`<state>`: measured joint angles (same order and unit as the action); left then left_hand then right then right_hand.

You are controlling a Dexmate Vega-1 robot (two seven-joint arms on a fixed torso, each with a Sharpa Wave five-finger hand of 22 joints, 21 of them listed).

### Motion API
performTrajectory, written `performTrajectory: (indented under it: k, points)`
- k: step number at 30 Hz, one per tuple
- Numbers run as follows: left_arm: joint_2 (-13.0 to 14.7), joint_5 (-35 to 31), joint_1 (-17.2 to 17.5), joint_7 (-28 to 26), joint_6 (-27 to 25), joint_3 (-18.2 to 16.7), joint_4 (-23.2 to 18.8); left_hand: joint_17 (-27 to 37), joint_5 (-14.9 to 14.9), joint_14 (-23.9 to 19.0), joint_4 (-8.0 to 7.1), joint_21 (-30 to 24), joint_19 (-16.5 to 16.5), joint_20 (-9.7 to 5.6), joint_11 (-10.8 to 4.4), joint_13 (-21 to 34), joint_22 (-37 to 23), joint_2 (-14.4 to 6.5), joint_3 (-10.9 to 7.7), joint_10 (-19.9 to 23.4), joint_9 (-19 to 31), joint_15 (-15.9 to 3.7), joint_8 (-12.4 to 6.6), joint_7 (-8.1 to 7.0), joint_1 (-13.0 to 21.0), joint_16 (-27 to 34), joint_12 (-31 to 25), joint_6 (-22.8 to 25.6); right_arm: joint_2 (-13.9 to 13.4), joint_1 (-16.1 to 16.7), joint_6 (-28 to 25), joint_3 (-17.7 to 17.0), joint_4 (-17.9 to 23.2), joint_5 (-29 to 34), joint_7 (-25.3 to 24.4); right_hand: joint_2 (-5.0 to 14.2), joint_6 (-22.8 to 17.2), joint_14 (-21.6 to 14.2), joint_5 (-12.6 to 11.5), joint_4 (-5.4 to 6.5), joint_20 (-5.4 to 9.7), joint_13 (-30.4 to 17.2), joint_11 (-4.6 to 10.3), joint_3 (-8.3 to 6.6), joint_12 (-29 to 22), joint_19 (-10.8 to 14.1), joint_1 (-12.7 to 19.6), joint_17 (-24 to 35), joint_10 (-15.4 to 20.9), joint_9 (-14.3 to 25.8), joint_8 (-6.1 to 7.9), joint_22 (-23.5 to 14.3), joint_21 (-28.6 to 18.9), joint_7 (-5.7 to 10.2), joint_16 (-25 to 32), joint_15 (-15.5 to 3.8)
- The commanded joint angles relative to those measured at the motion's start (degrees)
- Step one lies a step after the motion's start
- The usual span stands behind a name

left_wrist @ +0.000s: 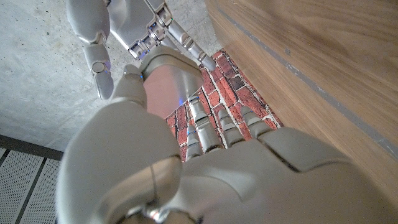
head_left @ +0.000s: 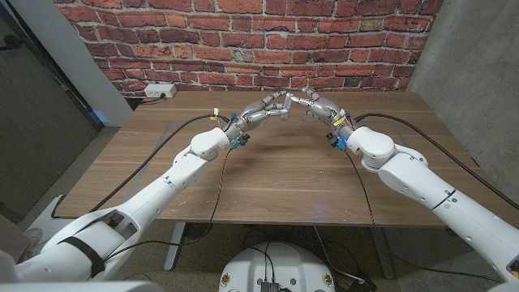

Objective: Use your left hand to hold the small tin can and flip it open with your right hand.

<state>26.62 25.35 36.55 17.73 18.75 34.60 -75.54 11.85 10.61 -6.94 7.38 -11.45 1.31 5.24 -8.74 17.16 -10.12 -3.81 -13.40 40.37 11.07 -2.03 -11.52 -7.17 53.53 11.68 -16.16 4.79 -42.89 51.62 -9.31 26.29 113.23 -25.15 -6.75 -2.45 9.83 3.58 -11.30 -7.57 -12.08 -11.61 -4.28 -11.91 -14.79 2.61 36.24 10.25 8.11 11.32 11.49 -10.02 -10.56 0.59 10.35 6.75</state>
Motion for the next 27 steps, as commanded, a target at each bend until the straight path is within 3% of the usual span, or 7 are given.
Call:
performTrajectory:
  k: [1,6,12,21,27]
  points:
    - [0.20,-1.05,-0.24,-0.53,0.02,0.39,-0.04,0.13,0.27,-0.15,-0.29,-0.01,0.13,0.52,-3.95,0.45,-0.21,-1.31,-0.52,4.17,0.09,-6.16,0.16,0.28,1.38,0.16,0.00,-0.94,0.68,0.22,-1.16,0.27,0.94,0.13,-1.44,0.24,5.56,-0.33,0.07,0.14,-0.22,-0.20,0.40,0.22,-0.60,-0.38,1.01,0.10,0.95,0.16,0.33,-0.05,-0.25,-0.14,0.49,-0.05]
    - [-0.03,-1.27,-0.75,0.04,0.15,0.74,0.50,0.10,0.27,-0.18,-0.31,-0.02,0.14,0.45,-3.95,0.63,-0.21,-1.36,-0.55,4.24,0.09,-6.29,0.31,0.10,1.43,0.15,0.23,-1.81,0.61,0.15,-1.01,0.39,0.92,0.23,-1.20,0.30,5.25,-0.58,0.07,0.07,-0.20,-0.21,0.88,0.21,-0.90,-0.22,1.22,0.09,1.71,0.15,0.46,-0.05,-0.31,0.02,0.55,-0.14]
    - [-0.49,-1.20,-1.50,1.08,0.64,1.07,1.41,0.05,0.25,-0.31,-0.28,-0.03,0.16,0.30,-3.96,0.79,-0.21,-1.30,-0.57,4.34,0.08,-6.41,0.33,0.04,1.49,0.18,0.40,-2.41,0.73,0.20,-0.76,0.36,0.91,0.26,-1.30,0.37,4.18,-0.66,0.08,-0.04,-0.22,-0.23,2.44,0.22,-1.09,-0.08,1.57,0.07,2.24,0.13,0.84,-0.05,-0.34,0.60,0.51,-0.42]
    - [-0.97,-1.01,-2.00,1.84,0.81,1.31,2.14,0.03,0.25,-0.39,-0.30,-0.04,0.16,0.32,-3.96,1.05,-0.21,-1.44,-0.68,4.58,0.07,-6.40,0.17,0.24,1.61,0.17,0.64,-2.72,0.67,0.36,-0.80,0.10,1.08,-0.11,-1.30,0.47,3.67,-0.66,0.09,-0.11,-0.22,-0.25,3.26,0.20,-1.39,-0.05,1.86,0.07,3.05,0.11,0.98,-0.04,-0.34,0.86,0.47,-0.48]
    - [-1.13,-0.91,-1.81,1.58,0.74,1.27,2.04,0.02,0.25,-0.38,-0.29,-0.03,0.12,0.44,-3.96,1.21,-0.21,-1.49,-0.74,4.59,0.07,-6.28,0.06,0.50,1.68,0.15,0.85,-2.75,0.98,0.78,-2.35,0.02,2.15,0.84,-3.82,0.59,3.26,-0.97,0.10,-0.19,-0.18,-0.32,3.39,0.21,-1.77,0.11,2.25,0.06,4.04,0.09,1.04,-0.04,-0.38,1.34,0.56,-0.64]
